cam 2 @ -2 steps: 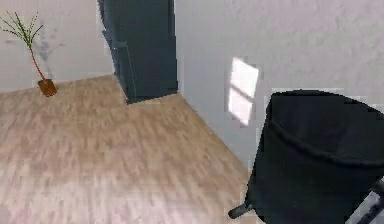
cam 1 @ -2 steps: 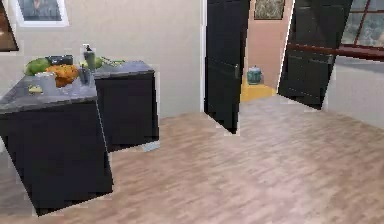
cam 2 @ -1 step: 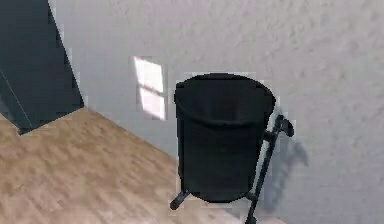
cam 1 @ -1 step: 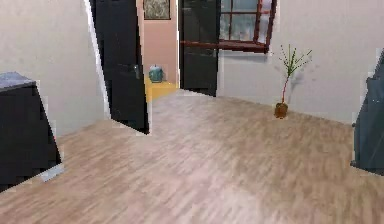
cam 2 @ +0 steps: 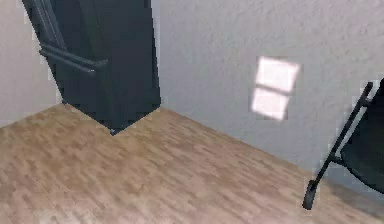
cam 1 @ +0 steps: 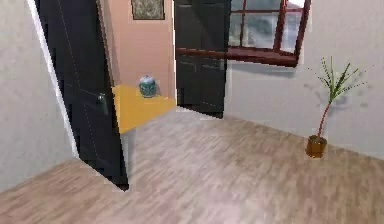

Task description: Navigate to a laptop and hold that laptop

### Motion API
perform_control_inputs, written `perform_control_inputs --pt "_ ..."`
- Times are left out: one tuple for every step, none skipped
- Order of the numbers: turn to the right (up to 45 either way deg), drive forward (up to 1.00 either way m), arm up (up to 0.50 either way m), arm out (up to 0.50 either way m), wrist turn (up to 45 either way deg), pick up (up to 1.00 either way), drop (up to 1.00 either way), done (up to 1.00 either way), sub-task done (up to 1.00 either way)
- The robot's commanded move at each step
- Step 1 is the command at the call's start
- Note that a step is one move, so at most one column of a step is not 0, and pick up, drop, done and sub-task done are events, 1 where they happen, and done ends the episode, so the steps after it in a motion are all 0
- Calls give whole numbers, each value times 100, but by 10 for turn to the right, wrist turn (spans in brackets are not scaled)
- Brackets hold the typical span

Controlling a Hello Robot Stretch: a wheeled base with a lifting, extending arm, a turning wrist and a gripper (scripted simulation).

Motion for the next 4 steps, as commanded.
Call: perform_control_inputs --pt "30 0 0 0 0 0 0 0 0" --pt "0 100 0 0 0 0 0 0 0" --pt "0 40 0 0 0 0 0 0 0" --pt "-270 0 0 0 0 0 0 0 0"
